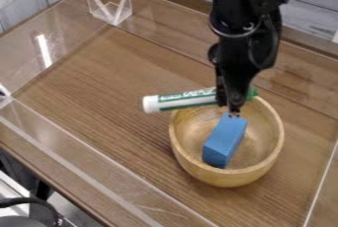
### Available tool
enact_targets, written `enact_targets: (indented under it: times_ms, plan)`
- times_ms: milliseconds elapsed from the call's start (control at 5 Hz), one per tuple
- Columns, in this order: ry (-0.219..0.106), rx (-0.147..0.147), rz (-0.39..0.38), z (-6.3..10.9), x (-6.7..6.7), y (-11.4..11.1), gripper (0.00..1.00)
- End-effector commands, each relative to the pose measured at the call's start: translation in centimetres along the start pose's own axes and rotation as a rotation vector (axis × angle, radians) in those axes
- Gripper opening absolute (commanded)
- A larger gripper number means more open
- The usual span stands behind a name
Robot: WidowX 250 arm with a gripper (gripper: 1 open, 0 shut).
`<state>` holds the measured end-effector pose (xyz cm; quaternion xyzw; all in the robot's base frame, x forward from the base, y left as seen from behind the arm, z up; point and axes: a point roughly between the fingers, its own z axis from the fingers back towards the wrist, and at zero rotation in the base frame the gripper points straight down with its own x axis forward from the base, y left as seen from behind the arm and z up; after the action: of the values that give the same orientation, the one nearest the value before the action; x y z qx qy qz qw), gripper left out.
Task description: Put the green marker in the brown bowl
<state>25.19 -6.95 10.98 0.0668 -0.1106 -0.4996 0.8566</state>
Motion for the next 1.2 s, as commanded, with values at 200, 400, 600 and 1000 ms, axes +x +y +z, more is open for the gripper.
enact_targets:
  times_ms: [200,400,600,1000]
  plan:
    - [-0.078,0.043,0.008,0.8,1.4,-0.1,0.00]
    - [-0.091,0.038,0.018,0.7,1.6,-0.4,0.00]
    - [-0.102,0.037,0.031,0.7,1.9,-0.7,0.00]
    - [-0.123,0.047,0.057,0.9,2.4,-0.8,0.00]
